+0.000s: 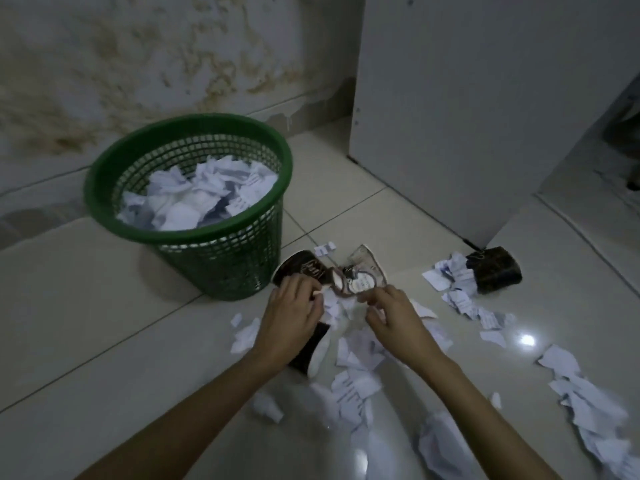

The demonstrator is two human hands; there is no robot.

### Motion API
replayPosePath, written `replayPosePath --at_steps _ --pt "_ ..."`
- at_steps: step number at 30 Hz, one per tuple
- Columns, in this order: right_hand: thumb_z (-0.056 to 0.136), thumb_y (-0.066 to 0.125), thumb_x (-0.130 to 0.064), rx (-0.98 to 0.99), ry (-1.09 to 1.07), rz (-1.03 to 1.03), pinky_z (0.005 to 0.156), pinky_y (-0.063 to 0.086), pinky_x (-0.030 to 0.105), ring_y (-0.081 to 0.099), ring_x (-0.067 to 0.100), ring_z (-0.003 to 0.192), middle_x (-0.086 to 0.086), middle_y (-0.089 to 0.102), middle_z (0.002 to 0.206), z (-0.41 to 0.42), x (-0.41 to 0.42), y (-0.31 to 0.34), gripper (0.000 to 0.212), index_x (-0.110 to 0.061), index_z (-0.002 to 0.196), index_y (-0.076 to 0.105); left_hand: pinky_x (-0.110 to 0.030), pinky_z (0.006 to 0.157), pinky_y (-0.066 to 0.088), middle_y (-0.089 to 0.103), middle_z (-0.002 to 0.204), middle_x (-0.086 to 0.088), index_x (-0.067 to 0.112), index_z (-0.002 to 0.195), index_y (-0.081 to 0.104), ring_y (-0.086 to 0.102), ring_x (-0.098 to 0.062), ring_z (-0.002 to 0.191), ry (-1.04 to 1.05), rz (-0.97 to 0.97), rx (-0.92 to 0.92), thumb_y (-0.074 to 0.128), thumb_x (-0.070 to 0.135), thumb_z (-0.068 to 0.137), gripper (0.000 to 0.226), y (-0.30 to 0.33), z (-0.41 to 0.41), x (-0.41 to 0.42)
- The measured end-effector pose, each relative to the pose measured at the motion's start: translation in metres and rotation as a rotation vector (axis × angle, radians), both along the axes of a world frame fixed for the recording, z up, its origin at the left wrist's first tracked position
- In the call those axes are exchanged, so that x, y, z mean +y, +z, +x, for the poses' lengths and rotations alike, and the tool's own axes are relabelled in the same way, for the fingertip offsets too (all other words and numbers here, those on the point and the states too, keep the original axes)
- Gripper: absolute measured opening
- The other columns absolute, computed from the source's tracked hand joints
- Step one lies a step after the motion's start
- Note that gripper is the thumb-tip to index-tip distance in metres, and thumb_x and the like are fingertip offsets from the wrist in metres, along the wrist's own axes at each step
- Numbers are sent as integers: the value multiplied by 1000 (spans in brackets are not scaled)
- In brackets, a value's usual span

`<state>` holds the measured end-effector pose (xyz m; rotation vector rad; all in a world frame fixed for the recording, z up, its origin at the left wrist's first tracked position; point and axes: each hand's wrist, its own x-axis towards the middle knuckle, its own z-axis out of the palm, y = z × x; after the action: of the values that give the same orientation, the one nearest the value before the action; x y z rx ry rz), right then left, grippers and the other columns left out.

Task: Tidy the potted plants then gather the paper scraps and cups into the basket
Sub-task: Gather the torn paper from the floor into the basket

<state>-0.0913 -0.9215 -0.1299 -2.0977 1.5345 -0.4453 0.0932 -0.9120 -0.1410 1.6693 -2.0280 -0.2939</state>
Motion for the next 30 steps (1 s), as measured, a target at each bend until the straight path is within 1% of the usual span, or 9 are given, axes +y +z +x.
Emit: replayPosePath --at_steps 4,6,10,12,14,18,21,25,30 --pt "78 62 -55 52 244 114 90 32 24 39 20 120 5 45 130 40 20 -6 71 -23 136 37 -16 77 31 53 104 -12 2 104 56 50 -26 100 389 113 309 43 -6 90 20 -11 46 31" --pt "74 62 -61 178 308 113 99 32 31 37 25 123 9 42 137 59 24 -16 87 -21 143 26 -20 80 33 53 113 -19 -3 114 54 50 -31 107 478 212 347 43 -7 87 29 -16 67 33" --pt "77 62 -54 293 257 112 103 30 35 37 30 123 14 42 137 75 13 -24 88 -17 145 19 -29 109 23 28 149 -22 -1 142 30 27 -30 137 262 449 73 42 0 91 53 -34 88 30" --pt "77 63 -50 331 246 138 98 35 33 36 29 122 14 43 133 75 10 -26 86 -18 144 20 -26 115 11 5 157 -16 5 148 14 8 -26 146 226 532 -38 37 6 95 58 -42 84 29" --pt "76 64 -47 314 217 181 94 39 35 35 29 122 13 43 133 68 15 -25 86 -20 144 20 -29 117 8 0 158 -14 6 149 12 2 -25 146 218 534 -69 35 12 97 57 -45 70 30" --pt "70 70 -45 64 -13 191 84 43 30 48 24 113 10 55 123 30 22 -6 78 -22 136 35 -27 116 6 1 158 -10 8 148 19 3 -23 146 107 507 -120 30 20 100 50 -50 38 29" --pt "71 74 -39 -85 -253 206 75 43 24 61 24 99 8 65 113 -10 8 12 65 -20 126 46 -22 111 16 17 154 -7 13 143 33 21 -21 138 54 451 -103 35 21 99 45 -52 22 24" --pt "77 70 -38 16 -485 324 81 40 30 54 28 110 14 59 121 -49 -33 15 60 -10 125 47 -25 108 31 37 133 -10 13 138 45 38 -21 124 -9 481 19 49 13 93 44 -48 5 15" --pt "81 65 -43 215 -526 403 95 40 39 47 34 118 20 50 130 -61 -55 -4 65 -2 126 42 -22 95 40 46 121 -7 11 122 57 49 -19 115 -117 446 119 55 20 90 33 -44 -3 5"
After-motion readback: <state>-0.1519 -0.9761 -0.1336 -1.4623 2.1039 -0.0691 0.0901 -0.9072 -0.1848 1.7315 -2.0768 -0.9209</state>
